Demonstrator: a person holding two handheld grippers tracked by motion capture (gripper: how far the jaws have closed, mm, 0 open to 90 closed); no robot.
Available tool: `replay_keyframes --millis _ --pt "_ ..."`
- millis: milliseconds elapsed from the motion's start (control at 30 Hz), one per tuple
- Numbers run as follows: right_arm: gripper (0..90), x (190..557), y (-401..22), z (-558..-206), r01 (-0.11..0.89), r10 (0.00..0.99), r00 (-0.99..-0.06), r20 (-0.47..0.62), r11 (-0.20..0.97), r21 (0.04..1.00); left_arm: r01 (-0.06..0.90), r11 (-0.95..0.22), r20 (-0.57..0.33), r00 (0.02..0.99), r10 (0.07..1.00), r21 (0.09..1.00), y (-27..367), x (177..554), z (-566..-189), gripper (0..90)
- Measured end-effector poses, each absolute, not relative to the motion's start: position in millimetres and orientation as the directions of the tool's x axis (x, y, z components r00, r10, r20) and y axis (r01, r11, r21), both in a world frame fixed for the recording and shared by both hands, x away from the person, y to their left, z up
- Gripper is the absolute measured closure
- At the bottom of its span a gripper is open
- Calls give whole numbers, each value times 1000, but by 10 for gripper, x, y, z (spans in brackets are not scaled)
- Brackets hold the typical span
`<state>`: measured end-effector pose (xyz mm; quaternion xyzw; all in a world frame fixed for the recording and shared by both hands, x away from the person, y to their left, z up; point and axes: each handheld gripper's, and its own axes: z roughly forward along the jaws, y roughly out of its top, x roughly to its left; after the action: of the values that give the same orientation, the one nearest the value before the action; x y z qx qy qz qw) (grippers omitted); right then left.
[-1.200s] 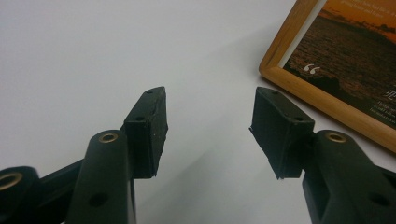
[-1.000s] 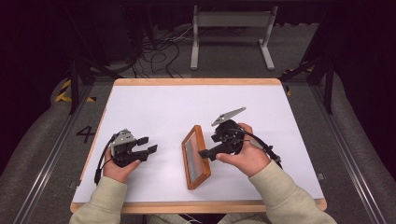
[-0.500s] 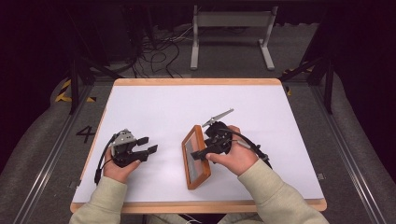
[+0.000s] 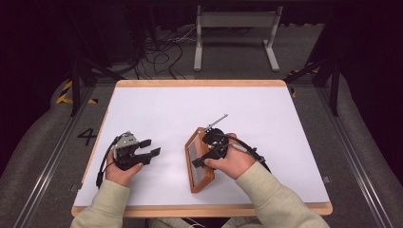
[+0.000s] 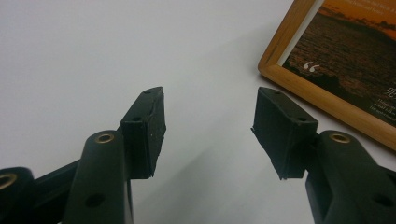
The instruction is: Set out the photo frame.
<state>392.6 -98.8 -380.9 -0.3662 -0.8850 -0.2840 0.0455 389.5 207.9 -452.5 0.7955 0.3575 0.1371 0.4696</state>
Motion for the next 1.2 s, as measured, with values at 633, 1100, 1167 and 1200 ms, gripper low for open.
replay_keyframes --millis 633,1100,1167,1200 --pt "631 3910 -985 -3763 730 683 -672 287 545 413 442 -298 -124 707 696 846 2065 3890 -4529 447" --pt "720 3962 -1017 -3731 757 682 -649 338 529 385 441 -302 -122 710 694 845 2051 3885 -4534 450" --pt "722 3953 -1008 -3725 747 679 -659 324 541 386 437 -309 -116 713 691 845 2054 3889 -4535 450" --pt "725 3953 -1006 -3722 742 681 -664 308 549 385 442 -303 -123 709 694 844 2052 3885 -4535 450"
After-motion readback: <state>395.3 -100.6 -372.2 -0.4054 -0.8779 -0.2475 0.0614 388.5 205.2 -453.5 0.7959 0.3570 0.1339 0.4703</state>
